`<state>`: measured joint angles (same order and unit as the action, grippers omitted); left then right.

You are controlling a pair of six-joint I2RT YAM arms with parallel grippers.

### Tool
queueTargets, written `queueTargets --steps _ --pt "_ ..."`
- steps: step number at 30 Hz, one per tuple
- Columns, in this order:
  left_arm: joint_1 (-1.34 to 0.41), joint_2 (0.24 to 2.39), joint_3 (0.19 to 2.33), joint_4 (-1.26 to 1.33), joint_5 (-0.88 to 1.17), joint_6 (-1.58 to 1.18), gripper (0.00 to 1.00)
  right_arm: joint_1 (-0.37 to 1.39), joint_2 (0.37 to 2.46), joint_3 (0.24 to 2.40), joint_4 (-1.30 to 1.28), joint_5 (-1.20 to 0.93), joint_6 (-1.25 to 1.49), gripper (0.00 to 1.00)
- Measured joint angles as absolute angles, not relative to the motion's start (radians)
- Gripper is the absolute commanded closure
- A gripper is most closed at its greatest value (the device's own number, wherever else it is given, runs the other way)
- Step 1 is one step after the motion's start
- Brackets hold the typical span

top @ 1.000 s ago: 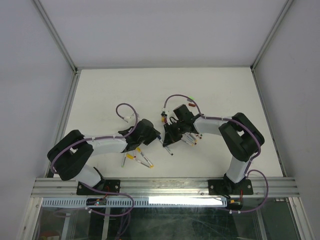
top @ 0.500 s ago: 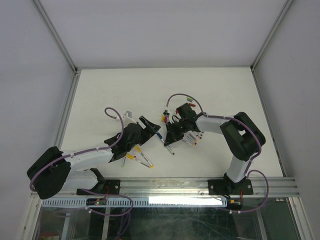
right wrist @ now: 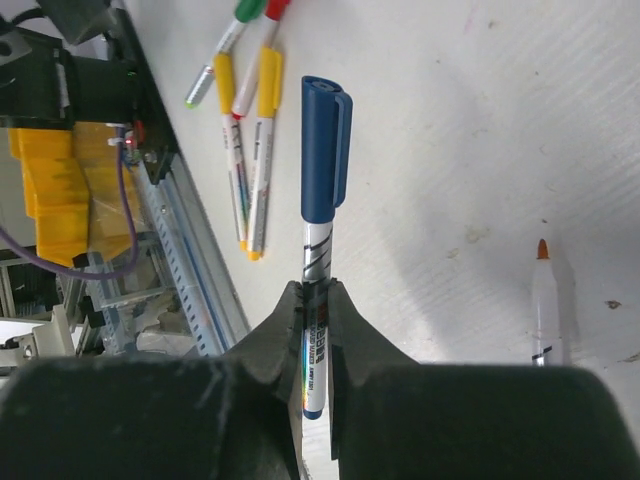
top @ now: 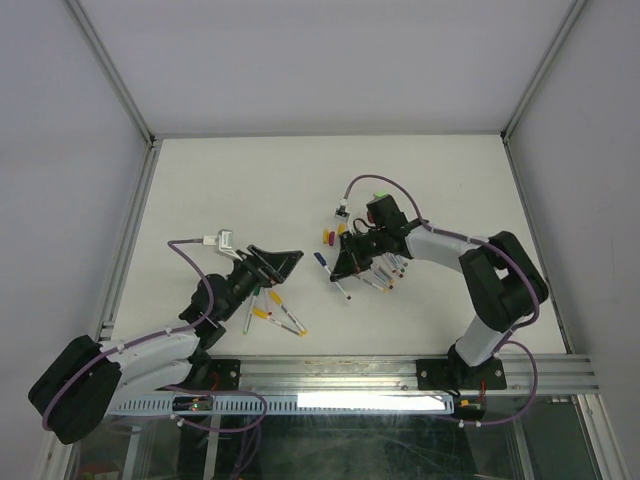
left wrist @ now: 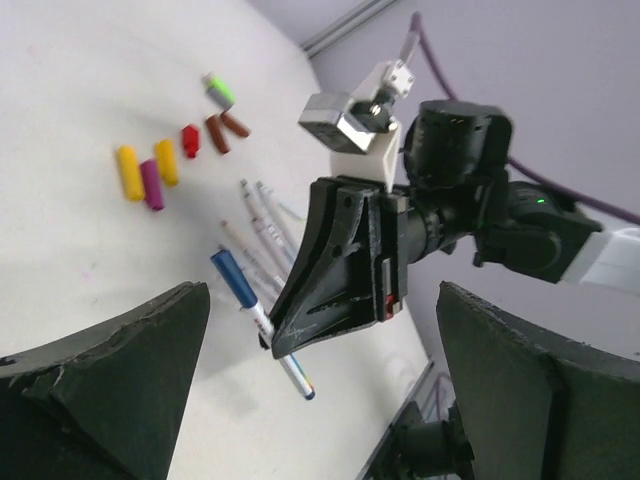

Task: Open the pen caps
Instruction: Open the pen cap from the pen.

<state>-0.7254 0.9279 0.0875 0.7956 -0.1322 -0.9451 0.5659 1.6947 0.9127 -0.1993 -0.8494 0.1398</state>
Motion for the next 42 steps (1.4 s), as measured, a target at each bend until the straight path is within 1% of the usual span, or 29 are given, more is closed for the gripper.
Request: queueTargets --steps 3,7,14,18,22,23,24,26,31,34,37,39,40,41,42 --pt "-0.677 0.943 0.086 0.901 -0.051 -0.949 0.01 0.546 1.658 0.913 -0.196 -0.897 0.14 1.0" --pt "-0.665 0.996 0.088 1.012 0.029 -0.97 0.04 0.517 1.592 0.908 -0.176 -0.951 0.141 1.0" --pt "-0.667 1.105 0.133 1.046 0.074 -1.025 0.06 0.48 1.486 0.882 -0.123 -1.003 0.155 1.0" --pt "-0.699 1.16 0.175 1.051 0.054 -1.029 0.16 0.478 1.48 0.877 -0.109 -1.021 0.159 1.0" --pt "-0.739 1.239 0.248 1.047 0.025 -1.024 0.34 0.478 1.48 0.87 -0.104 -1.037 0.16 1.0" --pt "-0.741 1.255 0.263 1.046 0.023 -1.024 0.36 0.478 1.48 0.869 -0.102 -1.039 0.16 1.0" --pt "-0.743 1.273 0.279 1.044 0.019 -1.021 0.36 0.478 1.48 0.869 -0.102 -1.039 0.16 1.0" --pt "-0.747 1.301 0.299 1.04 0.006 -1.013 0.41 0.478 1.479 0.869 -0.101 -1.041 0.16 1.0" --pt "-0.748 1.343 0.337 1.008 -0.023 -0.995 0.44 0.478 1.479 0.869 -0.101 -1.042 0.16 1.0" --pt "-0.749 1.356 0.359 0.985 -0.028 -0.983 0.55 0.478 1.479 0.869 -0.101 -1.042 0.16 1.0" --pt "-0.754 1.368 0.379 0.956 -0.029 -0.977 0.61 0.478 1.479 0.869 -0.101 -1.042 0.16 1.0" --pt "-0.76 1.379 0.39 0.944 -0.029 -0.976 0.67 0.478 1.479 0.869 -0.101 -1.041 0.16 1.0" --pt "-0.76 1.386 0.397 0.939 -0.028 -0.976 0.71 0.478 1.479 0.869 -0.101 -1.041 0.16 1.0" --pt "-0.76 1.391 0.402 0.934 -0.028 -0.976 0.77 0.478 1.479 0.869 -0.101 -1.041 0.16 1.0" --pt "-0.76 1.396 0.406 0.931 -0.027 -0.977 0.86 0.478 1.479 0.869 -0.101 -1.041 0.16 1.0"
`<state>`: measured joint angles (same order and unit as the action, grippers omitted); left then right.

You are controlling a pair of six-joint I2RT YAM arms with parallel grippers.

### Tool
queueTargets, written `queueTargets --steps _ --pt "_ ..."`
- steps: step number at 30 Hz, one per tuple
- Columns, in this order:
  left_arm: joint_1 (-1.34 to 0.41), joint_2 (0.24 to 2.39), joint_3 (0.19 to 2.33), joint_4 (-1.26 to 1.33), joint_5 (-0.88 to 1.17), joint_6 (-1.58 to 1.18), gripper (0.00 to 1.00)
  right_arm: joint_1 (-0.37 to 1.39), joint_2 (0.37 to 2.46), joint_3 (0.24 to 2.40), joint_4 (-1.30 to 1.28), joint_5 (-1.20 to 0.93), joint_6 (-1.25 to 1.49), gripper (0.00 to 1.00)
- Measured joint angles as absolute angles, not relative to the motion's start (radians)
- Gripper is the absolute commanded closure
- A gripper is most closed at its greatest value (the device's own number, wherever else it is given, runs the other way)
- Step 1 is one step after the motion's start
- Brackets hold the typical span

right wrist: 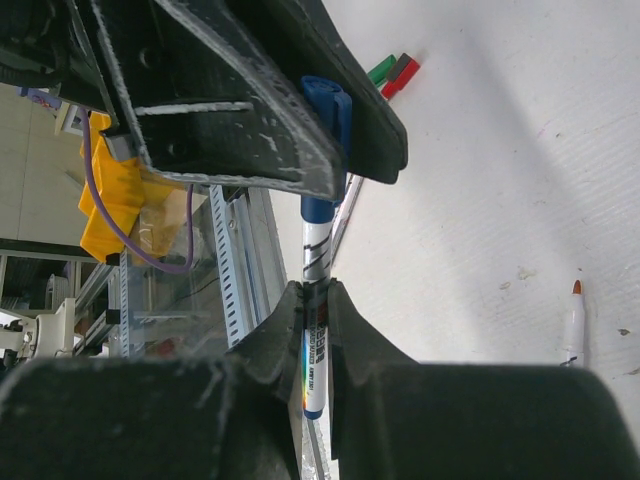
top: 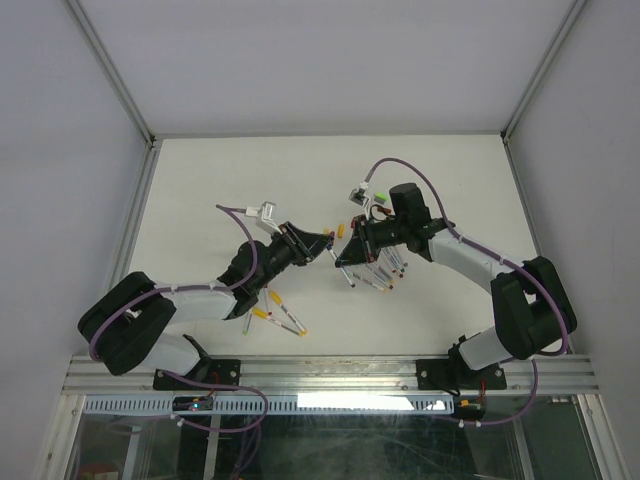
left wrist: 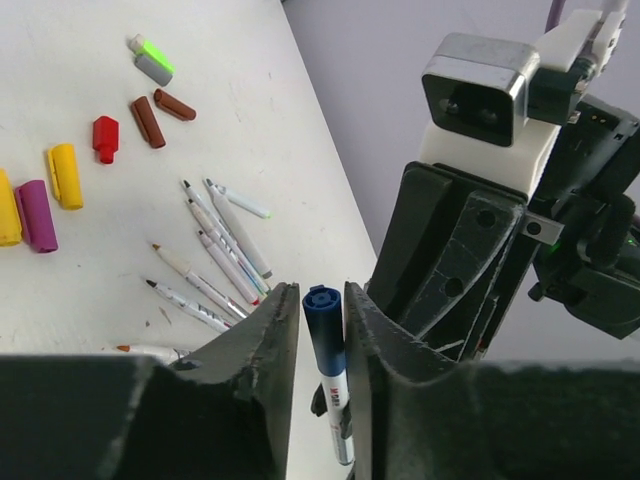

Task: Open the pen caps
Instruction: Open the pen cap from the pen, then place the pen at the center of the board.

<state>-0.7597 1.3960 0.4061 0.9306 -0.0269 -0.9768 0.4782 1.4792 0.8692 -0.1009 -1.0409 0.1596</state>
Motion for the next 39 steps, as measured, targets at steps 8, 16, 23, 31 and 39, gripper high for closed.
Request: queueTargets --steps 8,16,23,31,39 --pt "-0.76 1.405 0.427 0.924 -0.019 -0.982 1.0 0.478 1.478 0.869 -0.101 -1.037 0.158 0.59" --pt "-0.76 1.405 0.427 0.941 -0.025 -0.981 1.0 0.478 1.478 0.869 -0.095 -1.052 0.16 0.6" --pt "-0.76 1.405 0.427 0.965 -0.031 -0.984 1.0 0.493 1.48 0.869 -0.102 -1.052 0.142 1.0" --pt "-0.701 1.387 0.43 0.94 0.011 -0.992 1.0 0.5 1.494 0.889 -0.09 -1.037 0.114 1.0" --pt "-0.393 1.242 0.599 0.86 -0.104 -0.921 1.0 0.533 1.537 0.897 -0.202 -1.063 0.07 1.0"
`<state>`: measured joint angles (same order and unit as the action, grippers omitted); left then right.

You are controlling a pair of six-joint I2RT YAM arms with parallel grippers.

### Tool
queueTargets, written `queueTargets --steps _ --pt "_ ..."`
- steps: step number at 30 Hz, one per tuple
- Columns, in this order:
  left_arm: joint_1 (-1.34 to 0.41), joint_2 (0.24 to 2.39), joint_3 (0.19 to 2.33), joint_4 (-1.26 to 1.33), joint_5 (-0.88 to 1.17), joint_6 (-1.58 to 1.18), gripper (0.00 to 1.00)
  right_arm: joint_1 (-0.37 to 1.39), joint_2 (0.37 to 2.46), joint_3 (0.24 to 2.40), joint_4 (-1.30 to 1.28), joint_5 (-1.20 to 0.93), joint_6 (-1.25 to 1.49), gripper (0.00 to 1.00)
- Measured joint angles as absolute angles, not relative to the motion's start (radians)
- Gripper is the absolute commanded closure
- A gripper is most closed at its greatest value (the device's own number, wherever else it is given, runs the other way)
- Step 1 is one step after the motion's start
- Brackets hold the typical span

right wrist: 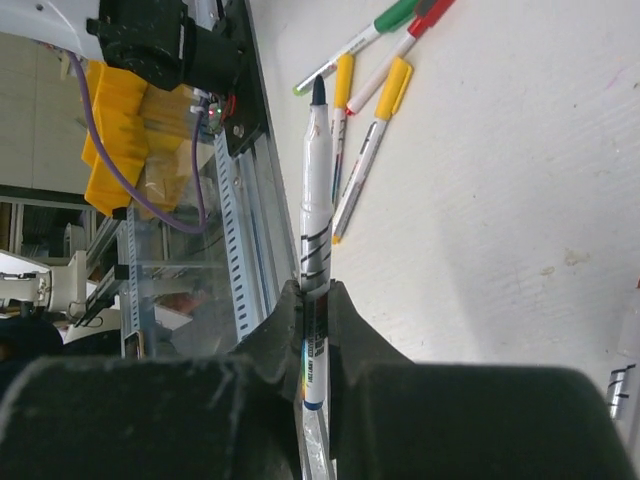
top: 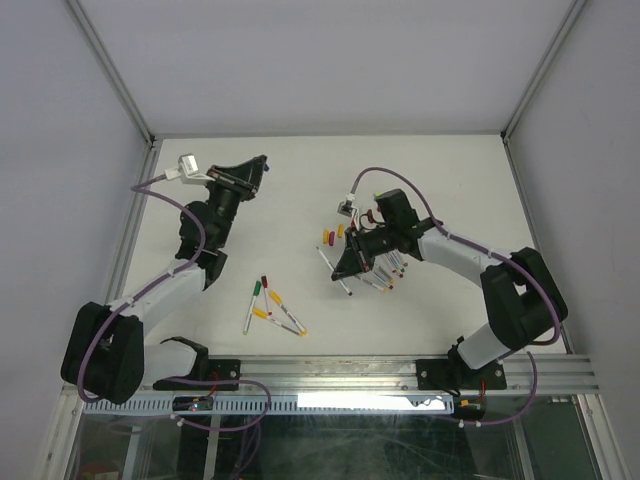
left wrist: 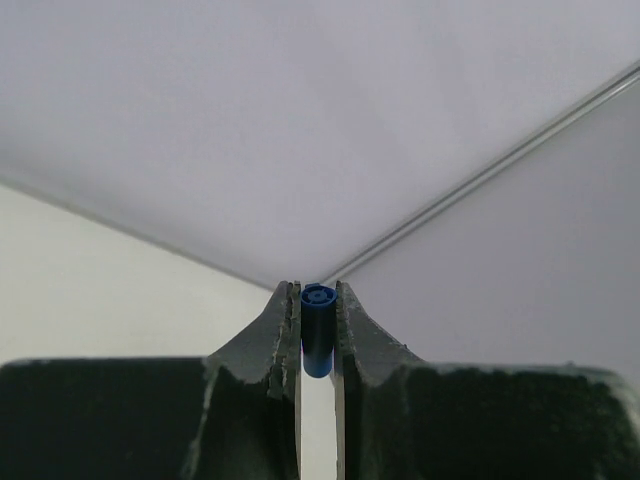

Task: Open the pen caps
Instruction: Place the pen at the center of the board.

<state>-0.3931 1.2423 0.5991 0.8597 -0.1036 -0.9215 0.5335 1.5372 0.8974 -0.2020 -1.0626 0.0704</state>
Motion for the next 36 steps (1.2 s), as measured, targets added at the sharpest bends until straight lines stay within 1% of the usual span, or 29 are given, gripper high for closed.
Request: queueTargets --steps 3,7,11,15,21,26,36 --pt "-0.345 1.207 0.628 0.847 -0.093 -0.917 1.0 0.546 1.548 0.908 -0.27 -1.038 0.025 1.0" --pt "-0.33 1.166 0.611 0.788 -0.047 -0.915 1.0 0.582 1.55 0.961 -0.397 -0.878 -0.1 1.0" --pt "-0.33 1.108 0.503 0.706 -0.004 -0.94 1.0 0.616 1.55 1.007 -0.499 -0.715 -0.204 1.0" --pt "-0.33 1.058 0.432 0.531 0.001 -0.981 1.0 0.636 1.552 1.01 -0.556 -0.589 -0.256 1.0" --pt "-0.33 0.964 0.387 0.336 -0.007 -1.014 1.0 0.713 1.615 1.012 -0.609 -0.455 -0.295 1.0" --pt "-0.33 0.952 0.37 0.297 0.001 -1.042 1.0 0.751 1.657 1.012 -0.628 -0.387 -0.302 1.0" --pt "-0.33 1.004 0.36 0.261 0.038 -1.072 1.0 0.77 1.686 1.023 -0.626 -0.245 -0.302 0.98"
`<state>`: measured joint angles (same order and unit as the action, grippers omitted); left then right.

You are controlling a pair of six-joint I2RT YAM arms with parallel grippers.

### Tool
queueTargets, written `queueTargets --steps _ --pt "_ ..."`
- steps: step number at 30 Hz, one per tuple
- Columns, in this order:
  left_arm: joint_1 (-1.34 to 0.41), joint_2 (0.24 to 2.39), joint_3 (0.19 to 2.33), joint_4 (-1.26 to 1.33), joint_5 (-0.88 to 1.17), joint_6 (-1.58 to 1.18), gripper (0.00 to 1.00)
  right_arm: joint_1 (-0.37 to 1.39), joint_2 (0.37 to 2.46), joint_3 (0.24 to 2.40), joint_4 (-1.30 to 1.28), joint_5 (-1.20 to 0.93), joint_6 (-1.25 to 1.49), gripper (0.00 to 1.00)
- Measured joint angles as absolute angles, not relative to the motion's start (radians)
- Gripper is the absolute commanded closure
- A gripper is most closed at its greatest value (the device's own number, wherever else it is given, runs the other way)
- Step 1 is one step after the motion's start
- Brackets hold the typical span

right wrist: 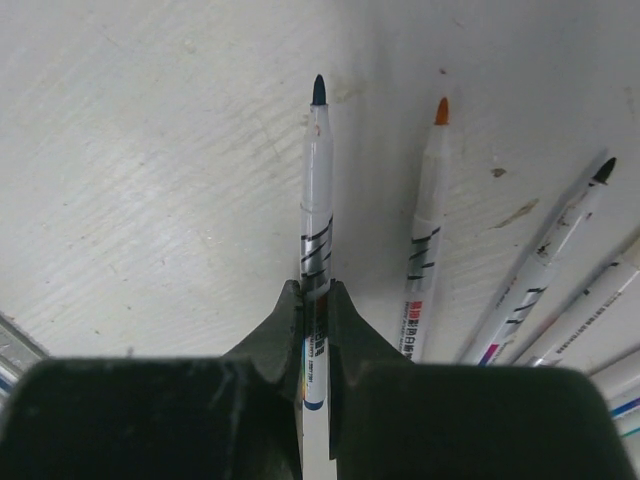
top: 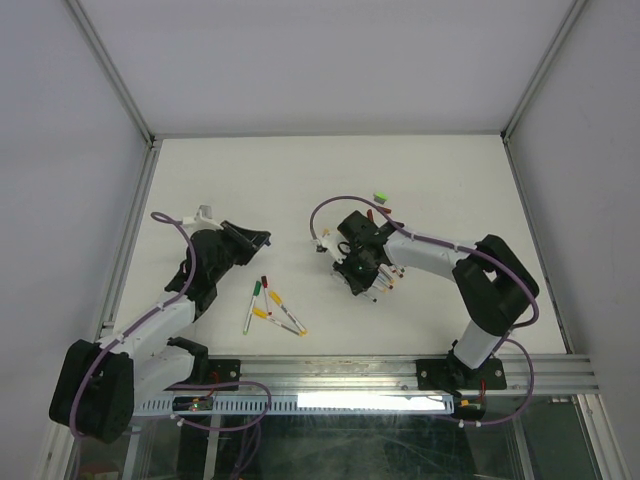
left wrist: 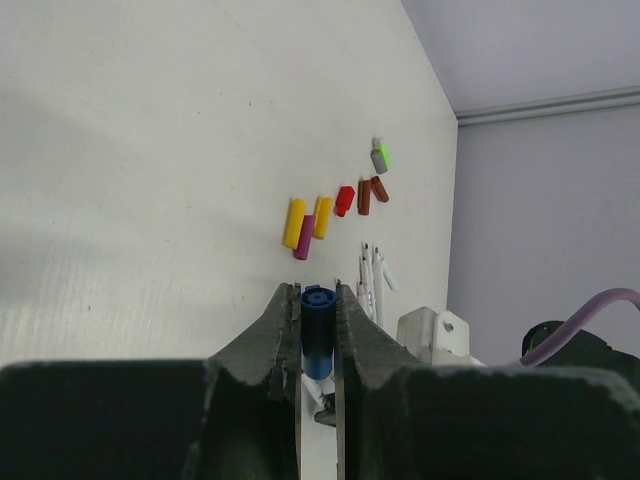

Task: Open the pen caps
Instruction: Place the pen at the center of the board.

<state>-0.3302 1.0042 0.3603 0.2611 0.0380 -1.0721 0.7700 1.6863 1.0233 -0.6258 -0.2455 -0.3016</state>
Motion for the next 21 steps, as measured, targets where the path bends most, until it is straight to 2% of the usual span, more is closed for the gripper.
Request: queueTargets --steps 13,21 --pt "-0.345 1.131 0.36 0.287 0.111 -1.109 1.0 0.762 1.705 1.04 -0.619 -0.108 -0.3 0.93" --pt "-0.457 1.258 0.379 0.309 0.102 -1.119 1.0 0.759 1.705 1.041 -0.616 -0.1 -0.299 0.9"
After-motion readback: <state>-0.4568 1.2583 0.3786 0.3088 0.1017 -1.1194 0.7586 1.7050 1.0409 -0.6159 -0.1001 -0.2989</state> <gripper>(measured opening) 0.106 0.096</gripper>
